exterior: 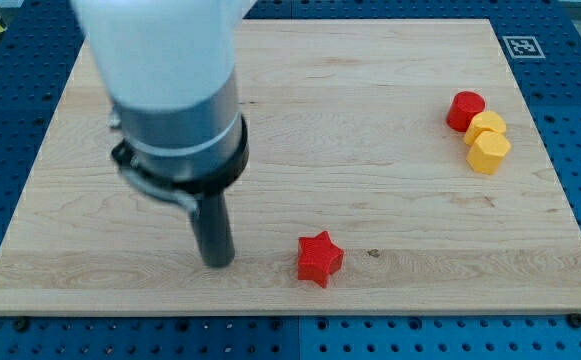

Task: Move the red star left to the yellow heart

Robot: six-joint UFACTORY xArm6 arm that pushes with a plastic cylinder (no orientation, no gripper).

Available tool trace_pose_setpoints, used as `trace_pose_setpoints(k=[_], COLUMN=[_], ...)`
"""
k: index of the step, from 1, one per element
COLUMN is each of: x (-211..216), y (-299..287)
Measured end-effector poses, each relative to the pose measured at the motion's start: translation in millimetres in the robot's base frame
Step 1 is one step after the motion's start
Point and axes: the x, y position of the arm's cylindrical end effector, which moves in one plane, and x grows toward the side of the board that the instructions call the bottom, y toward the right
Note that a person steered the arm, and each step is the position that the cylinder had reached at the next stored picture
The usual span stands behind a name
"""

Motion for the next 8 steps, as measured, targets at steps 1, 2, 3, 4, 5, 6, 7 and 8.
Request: trace_pose_setpoints(k=[1,2,3,4,5,6,7,8], x=[28,27,27,27,24,14,12,14], y=[42,66,71,92,117,124,124,119])
